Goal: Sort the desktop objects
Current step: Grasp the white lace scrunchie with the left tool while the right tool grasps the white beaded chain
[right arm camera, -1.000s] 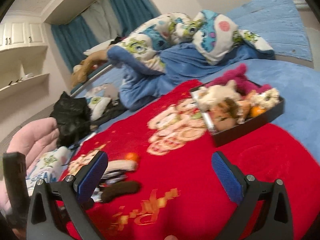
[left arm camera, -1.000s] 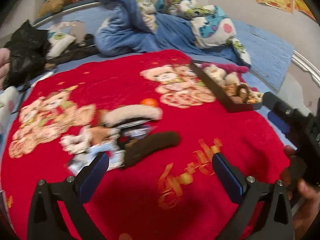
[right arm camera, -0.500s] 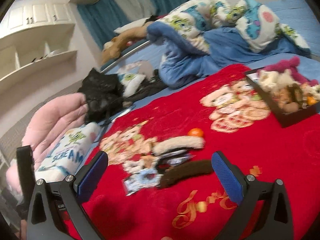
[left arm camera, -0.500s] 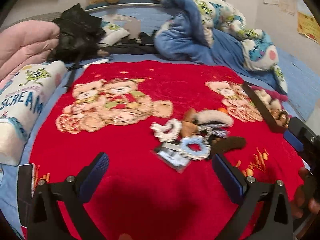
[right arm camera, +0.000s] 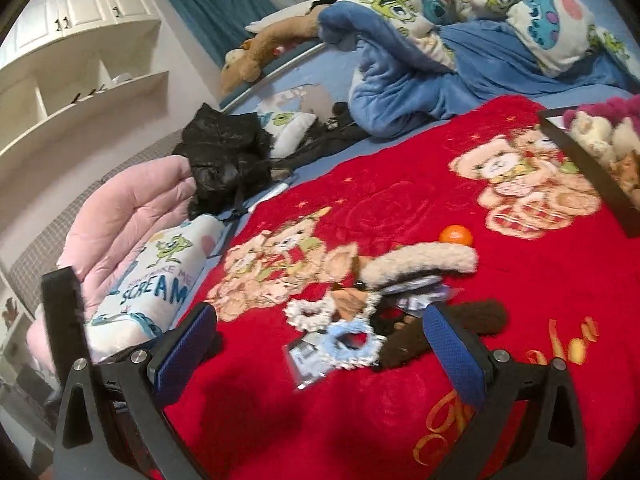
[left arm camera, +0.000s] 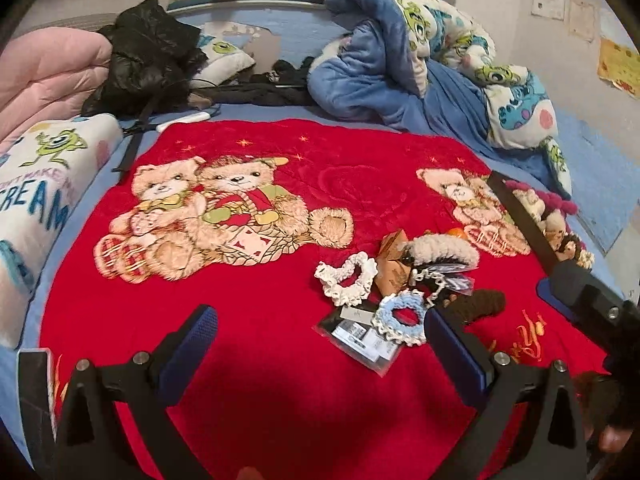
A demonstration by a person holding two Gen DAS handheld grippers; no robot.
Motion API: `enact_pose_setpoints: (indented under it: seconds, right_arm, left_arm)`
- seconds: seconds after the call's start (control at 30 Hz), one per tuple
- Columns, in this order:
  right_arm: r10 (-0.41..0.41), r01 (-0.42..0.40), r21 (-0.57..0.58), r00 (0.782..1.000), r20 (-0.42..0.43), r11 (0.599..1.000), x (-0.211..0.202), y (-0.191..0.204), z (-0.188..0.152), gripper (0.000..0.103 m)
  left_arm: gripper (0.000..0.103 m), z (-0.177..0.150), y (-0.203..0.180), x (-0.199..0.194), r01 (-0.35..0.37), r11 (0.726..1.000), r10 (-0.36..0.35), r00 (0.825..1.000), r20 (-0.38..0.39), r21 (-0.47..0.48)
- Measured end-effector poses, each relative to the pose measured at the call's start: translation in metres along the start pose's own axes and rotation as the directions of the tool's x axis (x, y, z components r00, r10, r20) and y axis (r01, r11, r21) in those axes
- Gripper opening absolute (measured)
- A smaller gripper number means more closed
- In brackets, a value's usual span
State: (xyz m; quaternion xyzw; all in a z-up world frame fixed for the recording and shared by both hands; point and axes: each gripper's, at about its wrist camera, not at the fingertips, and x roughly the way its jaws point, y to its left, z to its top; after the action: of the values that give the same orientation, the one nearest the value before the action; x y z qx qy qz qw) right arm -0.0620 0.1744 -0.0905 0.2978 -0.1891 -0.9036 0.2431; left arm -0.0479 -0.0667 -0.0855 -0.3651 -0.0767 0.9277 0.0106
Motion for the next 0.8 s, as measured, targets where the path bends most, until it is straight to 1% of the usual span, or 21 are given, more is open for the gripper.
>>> enact_pose_setpoints:
  seconds: [0.1,0.13,0.23,0.3,0.4,0.43,0.5,0.6,0.7,0.73,0.77,0.8]
  right_arm:
    - [0.028,-0.028,0.019,0.999,-0.020,0.999,0.016,0.000,0.000,0.103]
    - [0.032,-0.031,0.030,0.999,-0.031,0.999,0.023,-0.002,0.000,0.102]
    - [0.038,-0.034,0.059,0.997,-0.064,0.998,0.041,-0.008,0.003,0.088]
    - [0.053,-0.045,0.086,0.994,-0.092,0.995,0.053,-0.014,0.005,0.085]
    - [0.080,-0.068,0.107,0.991,-0.110,0.992,0.063,-0.020,0.003,0.075]
    - [0.073,-0.061,0.104,0.990,-0.124,0.993,0.068,-0.021,0.000,0.072]
    - [0.056,-0.043,0.095,0.988,-0.140,0.995,0.073,-0.023,-0.005,0.071]
    - [0.037,-0.021,0.100,0.987,-0.158,0.995,0.078,-0.029,-0.009,0.069]
    - [0.008,0.008,0.087,0.984,-0.176,0.996,0.085,-0.032,-0.009,0.067]
    - [-0.001,0.017,0.085,0.983,-0.183,0.996,0.088,-0.034,-0.008,0.065]
    - [-0.011,0.029,0.090,0.981,-0.193,0.996,0.091,-0.038,-0.008,0.059]
    - [-0.029,0.050,0.099,0.977,-0.210,0.994,0.096,-0.042,-0.008,0.054]
  left_arm:
    - [0.103,0.003,0.005,0.025,0.033,0.999,-0.033,0.999,-0.033,-0.005]
    - [0.103,0.004,0.006,0.031,0.032,0.999,-0.033,0.999,-0.044,-0.005]
    - [0.103,0.008,0.009,0.052,0.037,0.999,-0.036,0.996,-0.083,0.002]
    - [0.103,0.009,0.010,0.063,0.046,0.999,-0.045,0.991,-0.123,0.004]
    - [0.103,0.010,0.011,0.073,0.049,0.999,-0.046,0.991,-0.129,0.013]
    - [0.103,0.011,0.011,0.077,0.048,0.999,-0.045,0.990,-0.134,0.019]
    - [0.103,0.012,0.012,0.084,0.057,0.998,-0.055,0.987,-0.152,0.009]
    - [0.103,0.014,0.013,0.096,0.107,0.994,-0.106,0.980,-0.169,-0.003]
    - [0.103,0.016,0.010,0.109,0.084,0.996,-0.080,0.981,-0.174,0.017]
    - [0.103,0.017,0.010,0.116,0.067,0.998,-0.062,0.980,-0.188,0.022]
    - [0.103,0.019,0.011,0.122,0.048,0.999,-0.042,0.979,-0.201,0.023]
    - [0.103,0.020,0.012,0.126,0.047,0.999,-0.043,0.979,-0.201,0.014]
